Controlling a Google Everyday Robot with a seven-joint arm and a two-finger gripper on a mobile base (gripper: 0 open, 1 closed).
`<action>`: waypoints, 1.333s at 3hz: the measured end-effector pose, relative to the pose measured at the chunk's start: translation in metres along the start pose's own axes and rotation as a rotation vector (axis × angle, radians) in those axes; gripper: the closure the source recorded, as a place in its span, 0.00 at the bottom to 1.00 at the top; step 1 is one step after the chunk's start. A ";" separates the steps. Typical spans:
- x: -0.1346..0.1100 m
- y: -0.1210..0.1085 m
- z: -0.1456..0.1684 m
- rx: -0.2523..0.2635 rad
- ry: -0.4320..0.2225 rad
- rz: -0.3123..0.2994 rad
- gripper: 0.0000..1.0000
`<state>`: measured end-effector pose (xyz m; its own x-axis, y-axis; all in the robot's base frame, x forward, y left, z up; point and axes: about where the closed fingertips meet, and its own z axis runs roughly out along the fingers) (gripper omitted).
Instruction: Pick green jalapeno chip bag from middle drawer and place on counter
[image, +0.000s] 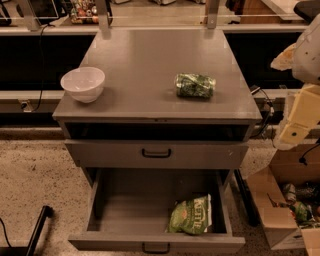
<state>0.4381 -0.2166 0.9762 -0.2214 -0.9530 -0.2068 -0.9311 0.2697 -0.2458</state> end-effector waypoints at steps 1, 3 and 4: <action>0.000 0.000 0.000 0.000 0.000 0.000 0.00; -0.013 0.059 0.044 0.017 -0.168 -0.148 0.00; -0.006 0.076 0.068 0.022 -0.229 -0.149 0.00</action>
Offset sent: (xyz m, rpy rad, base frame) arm -0.0366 0.0416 -0.1228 0.1179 -0.0796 0.3880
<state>0.3881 -0.1813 0.8946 -0.0089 -0.9270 -0.3750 -0.9414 0.1342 -0.3095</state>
